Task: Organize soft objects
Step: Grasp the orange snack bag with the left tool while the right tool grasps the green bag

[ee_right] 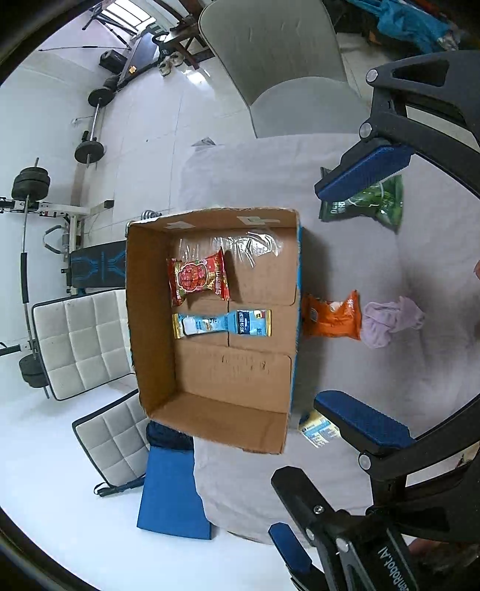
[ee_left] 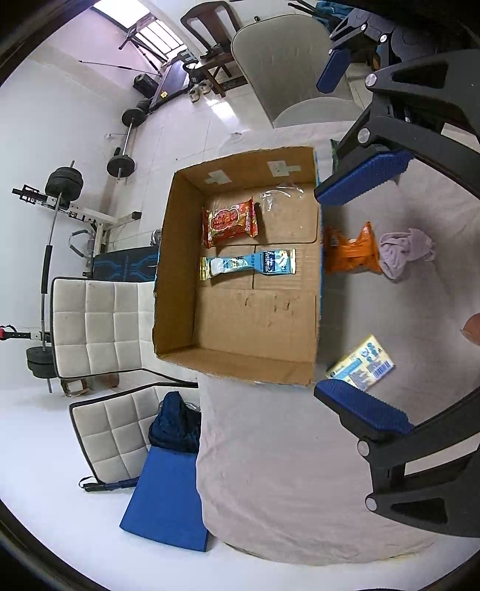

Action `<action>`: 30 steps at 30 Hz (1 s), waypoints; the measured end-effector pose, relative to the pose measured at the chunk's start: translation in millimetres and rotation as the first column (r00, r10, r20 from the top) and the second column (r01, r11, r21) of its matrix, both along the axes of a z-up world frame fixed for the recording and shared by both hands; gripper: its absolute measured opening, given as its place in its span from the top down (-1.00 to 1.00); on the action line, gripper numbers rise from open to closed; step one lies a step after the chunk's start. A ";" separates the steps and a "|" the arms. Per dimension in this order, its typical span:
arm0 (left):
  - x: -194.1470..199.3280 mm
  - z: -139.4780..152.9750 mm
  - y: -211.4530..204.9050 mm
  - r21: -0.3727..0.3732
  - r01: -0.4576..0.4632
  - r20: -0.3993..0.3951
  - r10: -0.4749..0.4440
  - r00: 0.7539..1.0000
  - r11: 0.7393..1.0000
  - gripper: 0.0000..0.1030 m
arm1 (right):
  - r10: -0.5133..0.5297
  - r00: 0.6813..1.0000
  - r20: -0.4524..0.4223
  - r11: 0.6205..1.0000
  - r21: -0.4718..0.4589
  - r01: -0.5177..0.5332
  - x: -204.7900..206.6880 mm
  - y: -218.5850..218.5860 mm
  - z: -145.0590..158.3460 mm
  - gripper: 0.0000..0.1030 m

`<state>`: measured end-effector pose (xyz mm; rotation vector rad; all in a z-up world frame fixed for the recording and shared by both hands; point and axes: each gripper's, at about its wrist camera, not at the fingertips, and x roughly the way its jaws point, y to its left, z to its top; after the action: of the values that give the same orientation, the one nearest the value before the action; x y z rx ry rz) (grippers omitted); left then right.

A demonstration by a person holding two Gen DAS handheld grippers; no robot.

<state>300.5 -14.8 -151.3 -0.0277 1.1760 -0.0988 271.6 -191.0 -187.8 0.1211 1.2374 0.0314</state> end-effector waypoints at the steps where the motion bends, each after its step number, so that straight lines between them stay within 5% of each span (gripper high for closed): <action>1: -3.7 2.9 0.7 -0.005 0.001 0.002 -0.001 1.000 1.000 -0.87 | -0.002 1.000 0.000 1.000 0.006 0.002 -4.8 -1.3 2.4 -1.00; 10: -18.7 -14.4 -5.5 -0.020 -0.010 -0.059 0.009 0.998 1.000 -0.87 | -0.123 0.988 -0.091 0.992 -0.003 0.123 -24.2 -61.7 -24.8 -1.00; 14: -23.1 -57.9 -13.5 -0.072 -0.037 -0.186 0.023 0.982 0.997 -0.87 | -0.187 0.968 -0.169 0.982 -0.039 0.183 -31.4 -100.1 -65.2 -1.00; 20: -19.1 -142.1 -42.6 -0.095 -0.042 -0.389 0.002 0.921 0.995 -0.87 | -0.252 0.921 -0.297 0.966 -0.015 0.259 -39.7 -143.0 -139.0 -1.00; 30: 11.4 -226.2 -77.1 -0.040 0.009 -0.474 -0.026 0.880 0.999 -0.87 | -0.275 0.867 -0.416 0.954 -0.003 0.301 -32.8 -157.3 -223.4 -1.00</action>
<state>312.0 -91.9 -377.5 -0.0768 1.6684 -0.1343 238.8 -348.4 -411.2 0.3823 1.6313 -0.2284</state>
